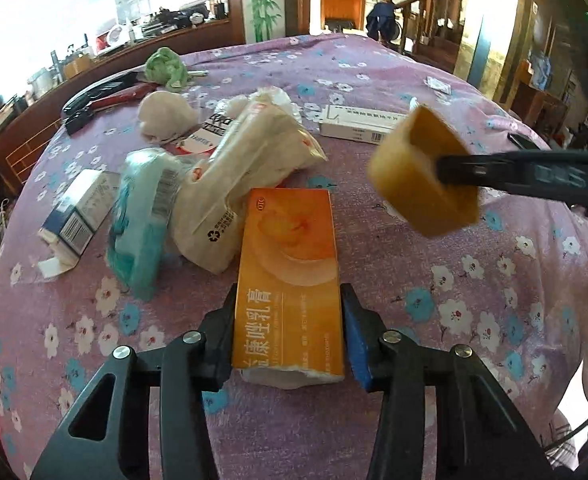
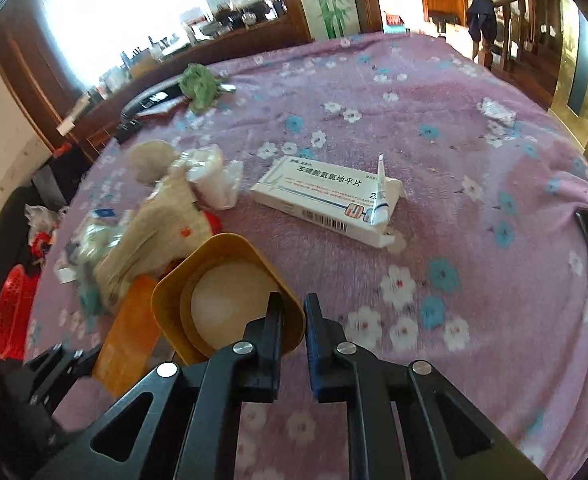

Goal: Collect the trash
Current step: 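Grasp the orange ointment box with the left gripper while the right grasps the yellow lid, then carry the box and lid to the red basket and release them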

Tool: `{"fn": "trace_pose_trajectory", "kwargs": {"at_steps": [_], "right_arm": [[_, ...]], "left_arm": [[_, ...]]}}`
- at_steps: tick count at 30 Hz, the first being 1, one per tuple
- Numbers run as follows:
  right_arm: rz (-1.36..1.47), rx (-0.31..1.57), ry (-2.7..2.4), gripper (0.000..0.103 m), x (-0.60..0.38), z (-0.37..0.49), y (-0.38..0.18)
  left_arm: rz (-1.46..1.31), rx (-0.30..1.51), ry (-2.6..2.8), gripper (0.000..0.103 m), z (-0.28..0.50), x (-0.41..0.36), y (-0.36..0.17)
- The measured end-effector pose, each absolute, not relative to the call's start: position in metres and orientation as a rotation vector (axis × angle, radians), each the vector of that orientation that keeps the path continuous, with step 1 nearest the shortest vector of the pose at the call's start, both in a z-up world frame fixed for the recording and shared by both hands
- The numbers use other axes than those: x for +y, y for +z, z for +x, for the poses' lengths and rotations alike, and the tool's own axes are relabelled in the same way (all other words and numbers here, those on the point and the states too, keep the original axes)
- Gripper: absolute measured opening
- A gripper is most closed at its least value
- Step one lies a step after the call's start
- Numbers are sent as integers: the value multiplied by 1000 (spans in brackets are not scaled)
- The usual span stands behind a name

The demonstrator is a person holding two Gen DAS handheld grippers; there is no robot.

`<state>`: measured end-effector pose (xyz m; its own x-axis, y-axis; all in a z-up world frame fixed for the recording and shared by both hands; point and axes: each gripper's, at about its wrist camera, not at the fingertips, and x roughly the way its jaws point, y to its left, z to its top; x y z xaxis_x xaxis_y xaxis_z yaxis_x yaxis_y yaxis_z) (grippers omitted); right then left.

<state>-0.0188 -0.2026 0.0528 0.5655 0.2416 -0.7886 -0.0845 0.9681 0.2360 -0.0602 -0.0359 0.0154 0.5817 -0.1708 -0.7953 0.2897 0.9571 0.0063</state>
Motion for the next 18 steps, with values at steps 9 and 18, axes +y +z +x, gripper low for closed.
{"fn": "trace_pose_trajectory", "kwargs": {"at_steps": [9,18], "right_arm": [[178,806,234,11,-190,-79,87],[130,745,308,11,-155,-116,104]], "left_arm": [[55,746,-203,45,-121,-1,45],[70,569,-38,45,-170,23,82]]}}
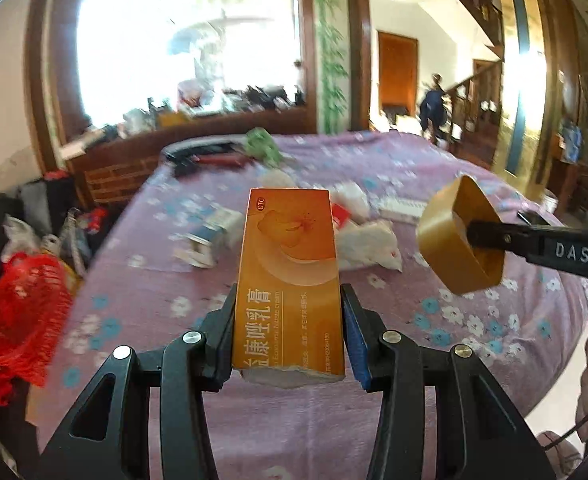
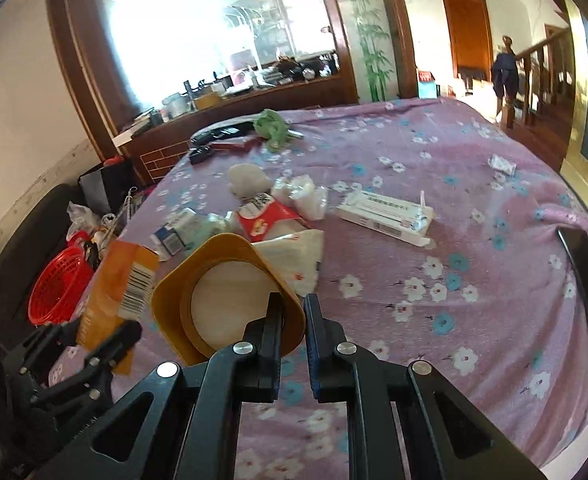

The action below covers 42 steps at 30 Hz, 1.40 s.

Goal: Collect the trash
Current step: 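Carry the box and lid to the red basket and release them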

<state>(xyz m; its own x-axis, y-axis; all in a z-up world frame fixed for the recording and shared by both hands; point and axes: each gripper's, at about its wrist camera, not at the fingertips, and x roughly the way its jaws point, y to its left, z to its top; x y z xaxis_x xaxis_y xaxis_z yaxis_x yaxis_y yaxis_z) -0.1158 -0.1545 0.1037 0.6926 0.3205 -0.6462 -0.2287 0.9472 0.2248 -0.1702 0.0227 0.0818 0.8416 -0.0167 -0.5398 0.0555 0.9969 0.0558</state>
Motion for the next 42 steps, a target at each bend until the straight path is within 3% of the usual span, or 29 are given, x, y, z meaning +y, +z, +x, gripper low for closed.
{"fn": "trace_pose_trajectory", "kwargs": {"at_steps": [20,42], "right_arm": [[43,617,355,11,-110,-170,147],[-39,659,454,11,-25,-151,145]], "left_arm": [[52,450,108,45,-233,64,113],[-26,471,233,45,-243,141,107]]}}
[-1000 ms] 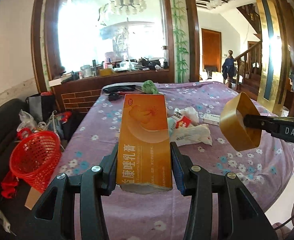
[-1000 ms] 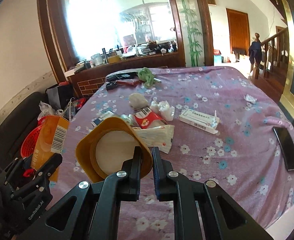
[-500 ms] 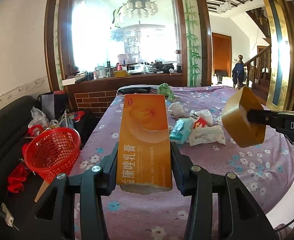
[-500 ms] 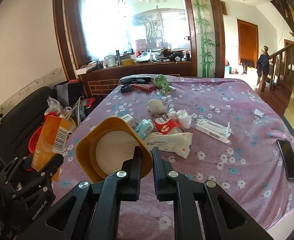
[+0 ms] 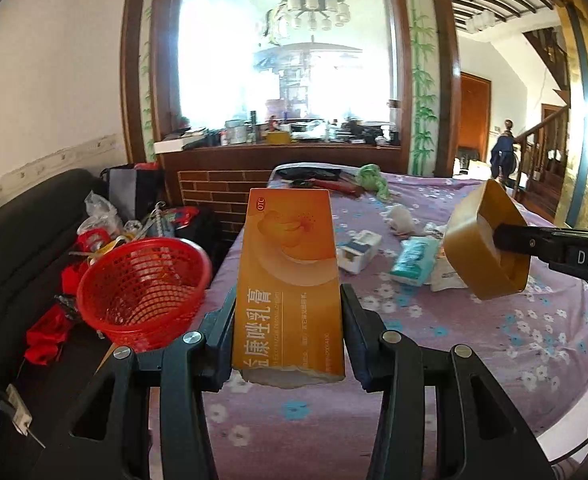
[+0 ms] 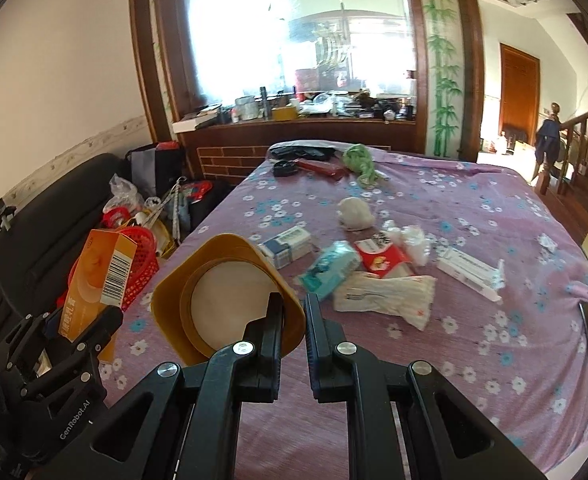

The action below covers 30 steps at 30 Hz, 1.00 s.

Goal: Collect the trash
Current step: 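Carry the box and lid to the red basket and release them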

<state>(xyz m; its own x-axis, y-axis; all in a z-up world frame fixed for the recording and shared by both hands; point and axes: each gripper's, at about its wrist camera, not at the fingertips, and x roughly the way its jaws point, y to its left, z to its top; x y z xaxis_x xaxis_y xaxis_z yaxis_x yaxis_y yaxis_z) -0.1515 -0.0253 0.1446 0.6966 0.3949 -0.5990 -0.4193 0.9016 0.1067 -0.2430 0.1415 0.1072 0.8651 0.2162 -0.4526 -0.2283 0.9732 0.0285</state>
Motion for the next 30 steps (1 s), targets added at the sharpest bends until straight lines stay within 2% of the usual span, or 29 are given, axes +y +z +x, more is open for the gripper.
{"fn": "trace_pose_trajectory", "kwargs": {"at_steps": [16,30], "right_arm": [[-165,742,638,12,125,-115,137],[-210,875,744,12,235,-65,112]], "left_arm": [[-139,498,446,45,-237,285,101],[-166,586,503,45,-202,346,77]]}}
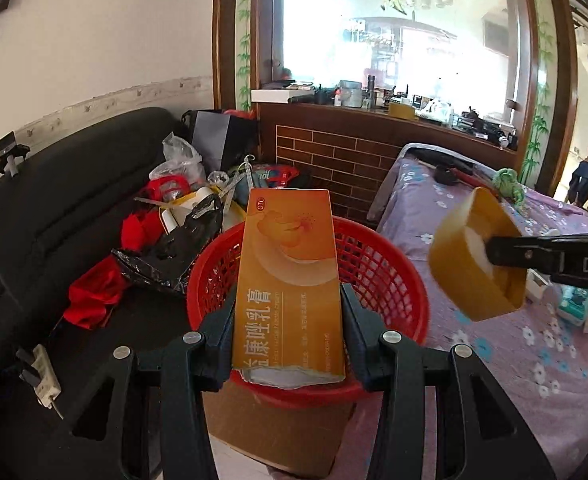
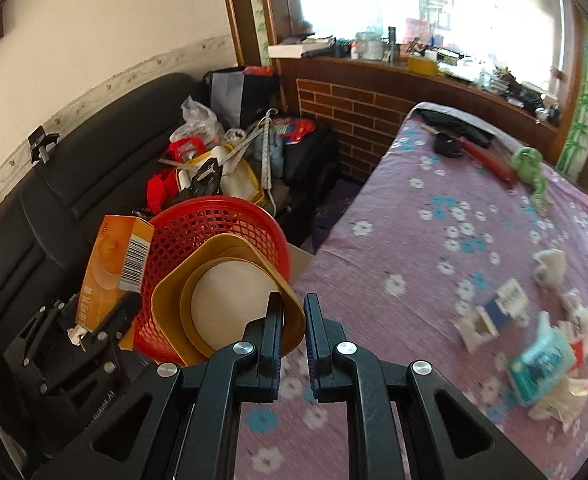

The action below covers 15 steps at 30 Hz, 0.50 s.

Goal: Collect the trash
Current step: 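Carry the box and lid to the red basket and release them, then move both tools back over the remaining trash on the bed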

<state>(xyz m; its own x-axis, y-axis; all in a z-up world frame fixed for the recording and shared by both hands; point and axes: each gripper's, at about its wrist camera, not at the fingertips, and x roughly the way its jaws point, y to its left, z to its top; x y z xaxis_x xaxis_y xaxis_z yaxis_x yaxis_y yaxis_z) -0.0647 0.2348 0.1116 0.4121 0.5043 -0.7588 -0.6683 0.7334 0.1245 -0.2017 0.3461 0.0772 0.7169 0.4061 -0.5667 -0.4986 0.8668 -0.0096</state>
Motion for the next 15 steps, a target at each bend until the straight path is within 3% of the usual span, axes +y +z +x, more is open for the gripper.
{"fn": "trace_pose_trajectory", "kwargs": {"at_steps": [6,9,15], "right_arm": [[-213,911,757,14,264,-44,101],[-190,913,765,23,267,-37,101],[-119,887,761,23,234,-35,113]], "left_arm": [[-189,590,525,47,-190,362,75],[-200,584,547,68,-190,367,75],[-193,570,523,69,-194,352,83]]}}
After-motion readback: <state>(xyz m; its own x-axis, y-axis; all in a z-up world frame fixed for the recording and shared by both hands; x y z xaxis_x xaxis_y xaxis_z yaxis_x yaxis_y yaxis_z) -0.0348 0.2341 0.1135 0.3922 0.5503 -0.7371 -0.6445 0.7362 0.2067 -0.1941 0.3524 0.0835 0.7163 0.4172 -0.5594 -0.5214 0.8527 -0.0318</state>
